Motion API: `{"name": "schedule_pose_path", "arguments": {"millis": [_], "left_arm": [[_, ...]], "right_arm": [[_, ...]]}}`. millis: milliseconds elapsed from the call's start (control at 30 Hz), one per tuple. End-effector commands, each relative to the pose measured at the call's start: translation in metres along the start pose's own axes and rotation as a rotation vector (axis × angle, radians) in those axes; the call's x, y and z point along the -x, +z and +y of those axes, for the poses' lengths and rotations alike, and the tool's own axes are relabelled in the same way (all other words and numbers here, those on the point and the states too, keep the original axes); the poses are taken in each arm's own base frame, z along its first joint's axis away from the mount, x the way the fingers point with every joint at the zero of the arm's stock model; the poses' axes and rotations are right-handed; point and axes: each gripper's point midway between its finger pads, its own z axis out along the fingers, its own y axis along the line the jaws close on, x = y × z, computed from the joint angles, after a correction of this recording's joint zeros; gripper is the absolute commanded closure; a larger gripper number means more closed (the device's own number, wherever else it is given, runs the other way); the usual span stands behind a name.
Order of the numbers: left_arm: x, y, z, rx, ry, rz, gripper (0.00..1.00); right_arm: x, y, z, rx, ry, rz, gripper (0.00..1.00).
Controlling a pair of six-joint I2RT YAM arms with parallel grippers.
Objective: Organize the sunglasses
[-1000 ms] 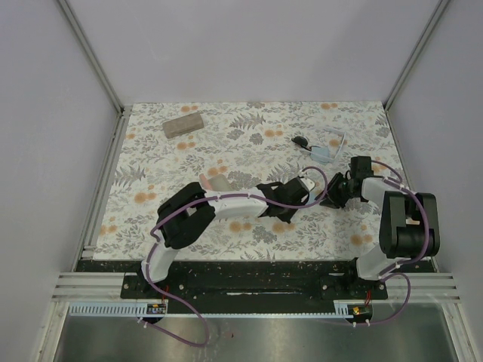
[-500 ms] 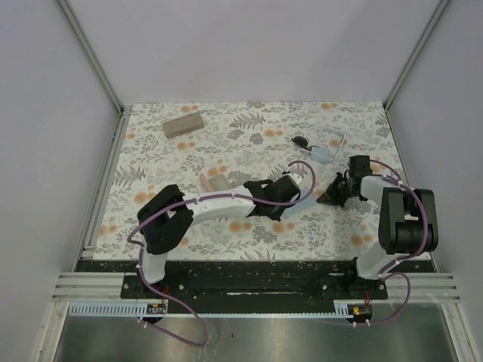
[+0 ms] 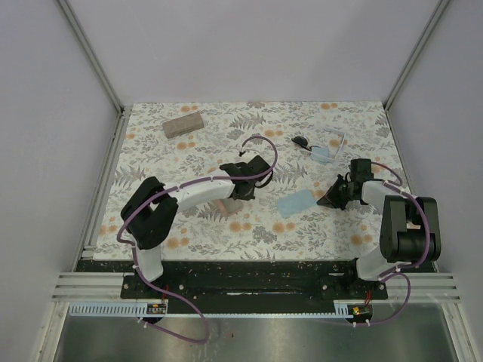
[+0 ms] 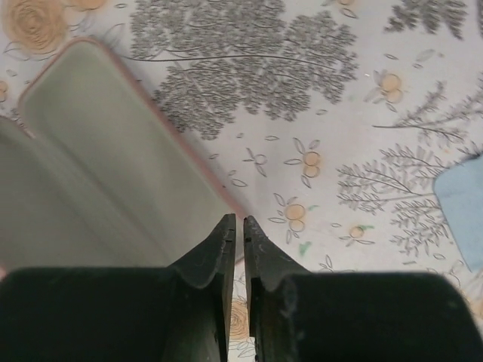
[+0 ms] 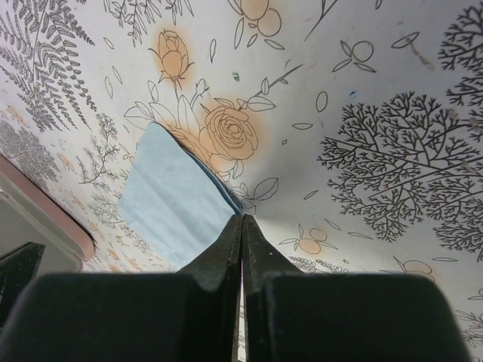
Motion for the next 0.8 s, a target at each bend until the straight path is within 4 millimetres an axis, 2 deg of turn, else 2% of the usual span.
{"name": "schedule_pose_path", "arguments": {"millis": [0, 100, 167, 467, 567, 633, 667, 767], "left_arm": [[0.007, 0.000, 0.021, 0.089, -0.098, -0.034, 0.84], [0.004, 0.007, 0.024, 0.103, -0.119, -0.018, 0.70], [0.002, 0.013, 0.024, 0.103, -0.129, 0.000, 0.68], [-0.006, 0.045, 0.029, 0.105, -0.183, 0.062, 0.71], [-0.007, 0.052, 0.024, 0.076, -0.179, 0.076, 0.80], [-0.007, 0.054, 0.019, 0.052, -0.152, 0.080, 0.97], [-0.008, 0.055, 0.016, 0.043, -0.135, 0.085, 1.00], [-0.010, 0.053, 0.010, 0.030, -0.058, 0.080, 1.00]], "right_arm": [[0.003, -0.005, 0.006, 0.016, -0.035, -0.028, 0.99], [0.005, -0.004, 0.007, 0.018, -0.038, -0.030, 0.92], [0.005, -0.004, 0.007, 0.018, -0.038, -0.030, 0.87], [0.004, -0.004, 0.008, 0.029, -0.042, -0.027, 0.85], [0.004, -0.005, 0.009, 0.033, -0.043, -0.028, 0.84], [0.004, -0.005, 0.010, 0.037, -0.041, -0.030, 0.82], [0.004, -0.004, 0.010, 0.039, -0.041, -0.030, 0.81], [0.004, -0.005, 0.011, 0.041, -0.040, -0.036, 0.81]]}}
